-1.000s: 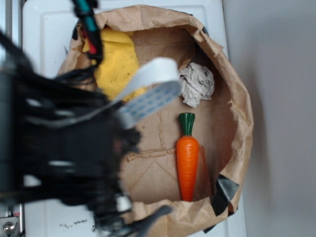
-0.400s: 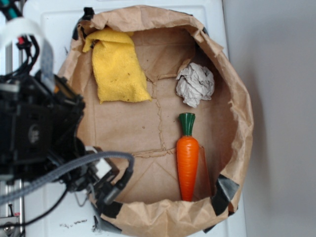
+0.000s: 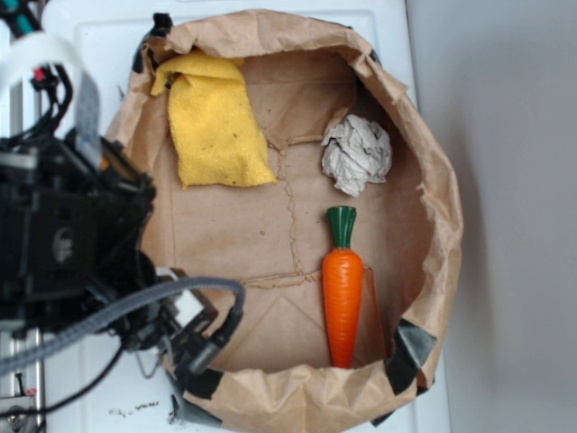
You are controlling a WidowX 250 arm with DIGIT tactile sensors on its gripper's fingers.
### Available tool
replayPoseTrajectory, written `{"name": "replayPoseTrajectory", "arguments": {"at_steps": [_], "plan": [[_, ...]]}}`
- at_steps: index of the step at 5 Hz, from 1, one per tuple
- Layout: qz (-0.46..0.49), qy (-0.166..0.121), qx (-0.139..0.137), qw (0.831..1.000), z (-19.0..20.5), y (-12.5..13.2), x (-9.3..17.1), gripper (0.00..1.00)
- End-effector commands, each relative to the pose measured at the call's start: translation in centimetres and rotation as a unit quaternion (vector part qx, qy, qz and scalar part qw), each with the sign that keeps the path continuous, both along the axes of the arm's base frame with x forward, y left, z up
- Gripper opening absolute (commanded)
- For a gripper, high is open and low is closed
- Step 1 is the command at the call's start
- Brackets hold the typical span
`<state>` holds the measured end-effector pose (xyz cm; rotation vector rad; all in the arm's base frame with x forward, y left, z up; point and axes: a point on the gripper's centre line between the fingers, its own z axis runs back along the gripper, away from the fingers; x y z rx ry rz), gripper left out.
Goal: Grab the carrot.
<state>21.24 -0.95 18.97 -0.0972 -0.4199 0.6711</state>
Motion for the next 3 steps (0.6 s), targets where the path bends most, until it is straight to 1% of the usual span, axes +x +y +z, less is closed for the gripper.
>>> {"name": "replayPoseTrajectory", "arguments": {"at_steps": [1, 2, 3], "plan": [[0.001, -0.020, -0.001, 1.000, 0.2, -0.4, 1.6, 1.00], [0.019, -0.018, 0.020, 0.999, -1.8, -0.6, 2.9, 1.00], [0.031, -0.007, 0.014, 0.999, -3.5, -0.6, 4.3, 1.00]]}}
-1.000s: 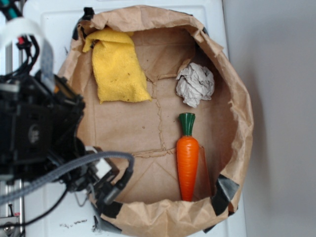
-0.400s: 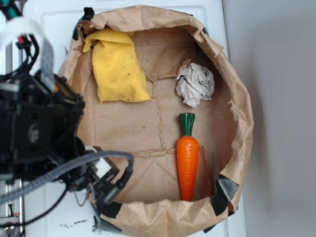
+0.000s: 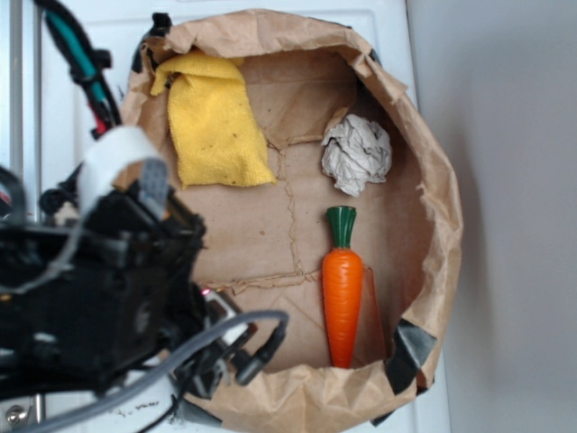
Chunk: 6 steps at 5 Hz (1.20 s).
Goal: Grab the carrot.
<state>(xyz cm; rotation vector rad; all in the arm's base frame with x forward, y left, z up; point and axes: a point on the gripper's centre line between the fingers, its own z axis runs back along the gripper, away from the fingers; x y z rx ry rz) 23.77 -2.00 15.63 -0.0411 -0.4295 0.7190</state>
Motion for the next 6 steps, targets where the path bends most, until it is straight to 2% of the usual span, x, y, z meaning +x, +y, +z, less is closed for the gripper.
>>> {"name": "replayPoseTrajectory", "arguments": {"at_steps": [1, 2, 3, 4, 5, 6], "plan": [[0.027, -0.008, -0.011, 1.000, -1.2, 1.0, 2.6, 1.00], [0.044, -0.007, -0.026, 0.999, -2.1, 1.8, 3.4, 1.00], [0.072, -0.014, -0.019, 0.997, -3.0, 2.6, 4.3, 1.00], [0.088, -0.022, -0.027, 0.996, -3.4, 3.4, 4.2, 1.00], [0.099, -0.030, -0.067, 0.992, -3.1, 3.3, 4.0, 1.00], [0.117, -0.045, -0.068, 0.990, -3.9, 2.6, 6.9, 1.00]]}}
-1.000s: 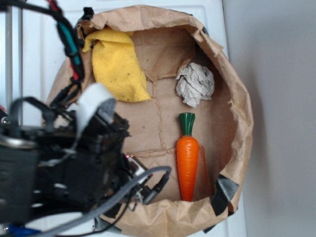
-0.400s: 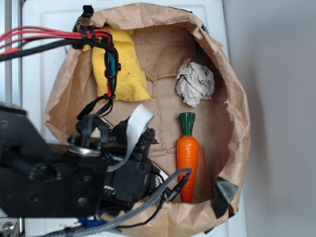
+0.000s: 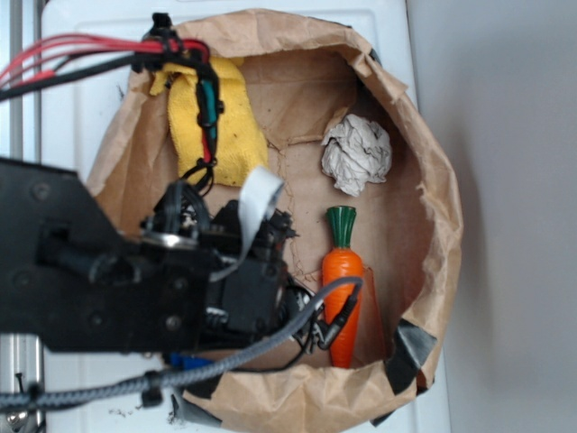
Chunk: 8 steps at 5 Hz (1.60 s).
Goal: Grab the carrot.
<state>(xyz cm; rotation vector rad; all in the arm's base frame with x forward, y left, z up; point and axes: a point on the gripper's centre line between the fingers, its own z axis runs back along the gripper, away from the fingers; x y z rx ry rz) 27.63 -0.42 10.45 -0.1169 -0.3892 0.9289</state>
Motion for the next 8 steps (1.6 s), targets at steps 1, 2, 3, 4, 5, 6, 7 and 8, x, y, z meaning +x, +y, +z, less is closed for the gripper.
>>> {"name": "replayPoseTrajectory", "arguments": {"at_steps": [1, 2, 3, 4, 5, 6, 7, 8], "plan": [[0.046, -0.052, 0.009, 0.998, 0.6, 0.8, 5.0, 1.00], [0.063, -0.034, 0.008, 0.997, -0.2, 1.0, 7.4, 1.00], [0.062, -0.017, 0.029, 0.998, -1.4, 0.7, 7.9, 1.00], [0.047, 0.002, 0.055, 0.997, -3.1, -0.1, 7.1, 1.00], [0.032, 0.026, 0.075, 0.996, -4.9, -1.3, 6.4, 0.97], [0.027, 0.030, 0.080, 0.996, -5.3, -1.8, 6.0, 0.00], [0.034, 0.025, 0.086, 0.995, -5.1, -1.7, 5.8, 0.00], [0.042, 0.017, 0.089, 0.995, -4.4, -1.3, 5.4, 0.00]]}}
